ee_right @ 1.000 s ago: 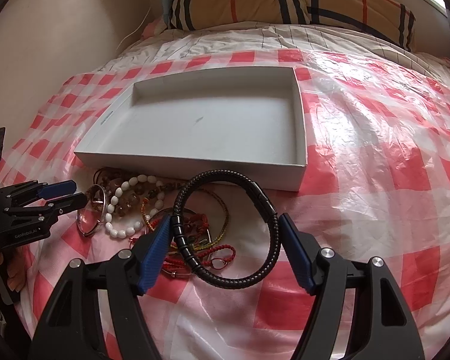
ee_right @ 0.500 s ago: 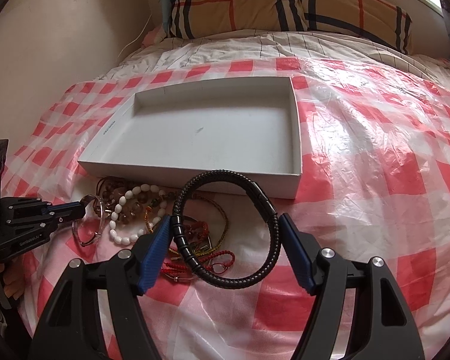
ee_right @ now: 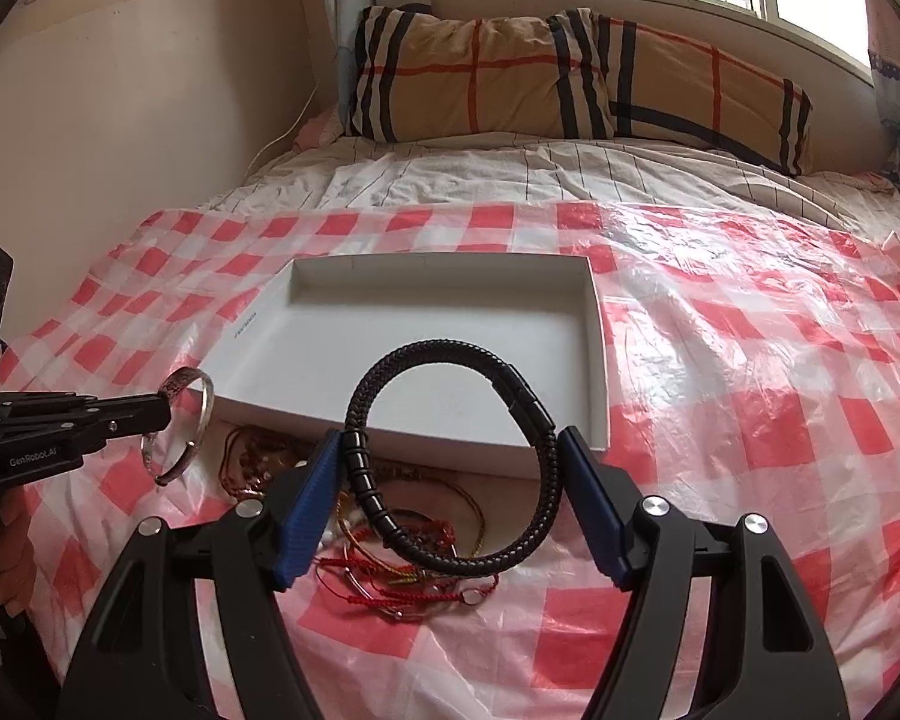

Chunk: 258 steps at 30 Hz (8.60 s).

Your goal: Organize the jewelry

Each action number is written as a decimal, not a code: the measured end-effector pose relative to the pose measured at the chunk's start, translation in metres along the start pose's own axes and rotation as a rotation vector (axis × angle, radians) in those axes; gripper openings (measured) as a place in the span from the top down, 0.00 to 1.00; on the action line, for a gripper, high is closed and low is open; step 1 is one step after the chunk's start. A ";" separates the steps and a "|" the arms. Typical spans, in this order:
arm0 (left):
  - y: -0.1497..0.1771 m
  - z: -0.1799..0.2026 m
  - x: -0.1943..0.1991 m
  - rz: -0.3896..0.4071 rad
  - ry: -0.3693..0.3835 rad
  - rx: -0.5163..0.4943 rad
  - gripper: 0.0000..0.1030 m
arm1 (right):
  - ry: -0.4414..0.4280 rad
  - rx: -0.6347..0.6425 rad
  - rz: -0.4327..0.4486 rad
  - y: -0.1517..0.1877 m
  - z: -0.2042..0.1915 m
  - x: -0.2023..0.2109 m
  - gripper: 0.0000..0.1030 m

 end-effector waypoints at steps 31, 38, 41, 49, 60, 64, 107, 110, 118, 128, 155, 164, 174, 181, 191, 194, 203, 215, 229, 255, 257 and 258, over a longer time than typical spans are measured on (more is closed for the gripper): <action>-0.014 -0.025 -0.033 -0.009 -0.124 0.068 0.92 | 0.023 -0.099 -0.066 -0.001 0.018 -0.018 0.27; 0.033 -0.010 -0.039 -0.085 -0.119 -0.010 0.88 | 0.032 -0.053 -0.178 0.048 0.003 -0.019 0.27; 0.033 -0.001 -0.038 -0.072 -0.113 -0.057 0.86 | 0.036 -0.013 -0.175 0.047 -0.003 -0.025 0.27; 0.031 -0.001 -0.042 -0.056 -0.146 -0.066 0.66 | 0.144 0.041 -0.214 0.052 0.009 -0.053 0.27; 0.028 0.004 -0.043 -0.050 -0.193 -0.127 0.54 | -0.018 0.089 -0.408 0.089 0.005 -0.039 0.26; 0.027 -0.006 -0.044 -0.061 -0.203 -0.097 0.53 | -0.052 0.041 -0.357 0.082 0.004 -0.035 0.26; 0.045 0.005 -0.069 -0.180 -0.114 -0.221 0.78 | 0.050 0.009 -0.321 0.071 0.025 -0.040 0.53; 0.064 0.025 -0.056 -0.226 -0.037 -0.389 0.81 | 0.094 0.118 -0.370 0.082 0.020 -0.040 0.54; 0.054 -0.010 -0.046 -0.223 0.009 -0.236 0.81 | -0.021 0.023 -0.351 0.080 0.023 -0.031 0.56; 0.049 -0.006 -0.058 -0.178 -0.140 -0.324 0.71 | 0.001 0.003 -0.338 0.074 0.027 -0.035 0.60; 0.004 0.021 0.000 0.062 0.172 -0.106 0.98 | -0.368 -0.313 -0.123 0.030 0.026 0.001 0.96; 0.002 0.025 0.002 0.090 0.131 -0.129 0.98 | -0.432 -0.355 -0.066 0.019 0.026 0.012 0.96; 0.008 0.035 -0.003 0.100 0.021 -0.224 0.98 | -0.458 -0.377 -0.030 0.012 0.027 0.017 0.96; 0.010 0.038 -0.001 0.111 -0.008 -0.251 0.98 | -0.465 -0.374 -0.024 0.010 0.025 0.019 0.96; 0.002 0.034 0.007 0.133 0.039 -0.204 0.98 | -0.482 -0.372 0.011 0.004 0.024 0.025 0.96; -0.002 0.033 0.013 0.146 0.071 -0.181 0.98 | -0.485 -0.377 0.021 0.002 0.024 0.027 0.96; -0.007 0.033 0.019 0.160 0.113 -0.150 0.98 | -0.498 -0.385 0.038 -0.002 0.025 0.030 0.96; -0.006 0.041 0.020 0.162 0.126 -0.168 0.98 | -0.505 -0.380 0.036 -0.002 0.021 0.030 0.96; -0.030 0.052 0.024 0.174 0.171 -0.085 0.98 | -0.557 -0.399 0.068 -0.026 0.007 0.027 0.96; -0.049 0.020 -0.039 0.100 -0.019 -0.025 0.85 | -0.386 -0.450 -0.011 -0.038 0.036 -0.054 0.96; -0.041 0.020 -0.036 0.089 -0.023 -0.036 0.80 | -0.359 -0.445 -0.027 -0.031 0.041 -0.047 0.96; -0.036 0.021 -0.034 0.074 -0.023 -0.043 0.75 | -0.342 -0.436 -0.045 -0.027 0.043 -0.045 0.96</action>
Point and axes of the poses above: each gripper's, at about its wrist camera, not at the fingertips, and x roughly against the way its jaws point, z to its right, y to its underside, the point moved 9 cm from there along -x, roughly the way its jaws point, and after that the axes turned 3 degrees about -y, right-handed, at the moved point
